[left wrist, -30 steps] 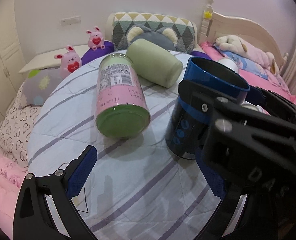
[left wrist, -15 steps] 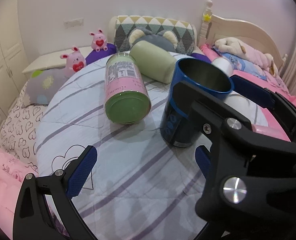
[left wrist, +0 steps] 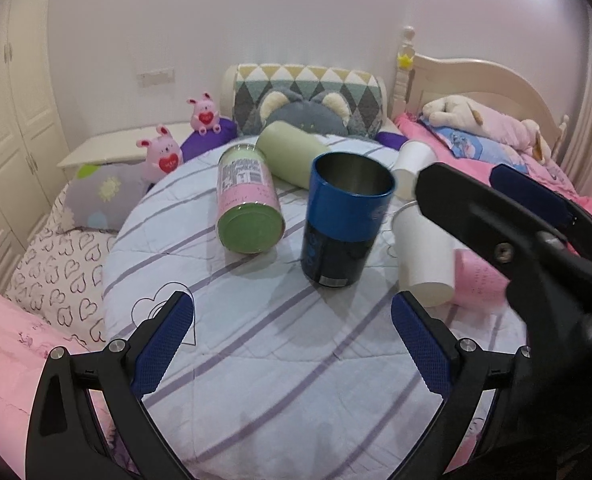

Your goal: Flip cup upright

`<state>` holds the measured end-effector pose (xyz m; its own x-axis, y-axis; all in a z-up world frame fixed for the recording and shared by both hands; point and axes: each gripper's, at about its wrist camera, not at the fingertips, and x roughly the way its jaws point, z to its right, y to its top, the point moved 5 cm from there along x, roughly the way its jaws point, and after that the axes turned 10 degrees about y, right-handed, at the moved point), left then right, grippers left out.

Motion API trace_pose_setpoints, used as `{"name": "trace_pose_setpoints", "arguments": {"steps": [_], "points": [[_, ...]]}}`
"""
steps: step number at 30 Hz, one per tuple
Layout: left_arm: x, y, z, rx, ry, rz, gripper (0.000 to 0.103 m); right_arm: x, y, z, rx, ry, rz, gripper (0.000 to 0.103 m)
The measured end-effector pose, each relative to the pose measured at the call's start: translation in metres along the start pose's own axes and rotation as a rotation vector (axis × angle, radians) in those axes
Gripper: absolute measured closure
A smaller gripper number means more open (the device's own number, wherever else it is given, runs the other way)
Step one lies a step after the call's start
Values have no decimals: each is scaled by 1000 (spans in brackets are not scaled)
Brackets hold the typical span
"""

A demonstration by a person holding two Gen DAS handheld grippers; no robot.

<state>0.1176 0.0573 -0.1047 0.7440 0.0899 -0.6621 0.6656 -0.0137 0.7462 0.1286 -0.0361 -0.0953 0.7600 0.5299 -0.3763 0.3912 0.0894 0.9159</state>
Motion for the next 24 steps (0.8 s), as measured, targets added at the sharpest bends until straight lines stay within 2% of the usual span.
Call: {"name": "trace_pose_setpoints", "arguments": {"steps": [12, 24], "points": [[-44, -5, 19, 53, 65, 87, 0, -62, -1, 20, 46, -38, 78, 20], [-71, 2, 39, 57, 94, 129, 0, -94, -3, 40, 103, -87, 84, 20]]}}
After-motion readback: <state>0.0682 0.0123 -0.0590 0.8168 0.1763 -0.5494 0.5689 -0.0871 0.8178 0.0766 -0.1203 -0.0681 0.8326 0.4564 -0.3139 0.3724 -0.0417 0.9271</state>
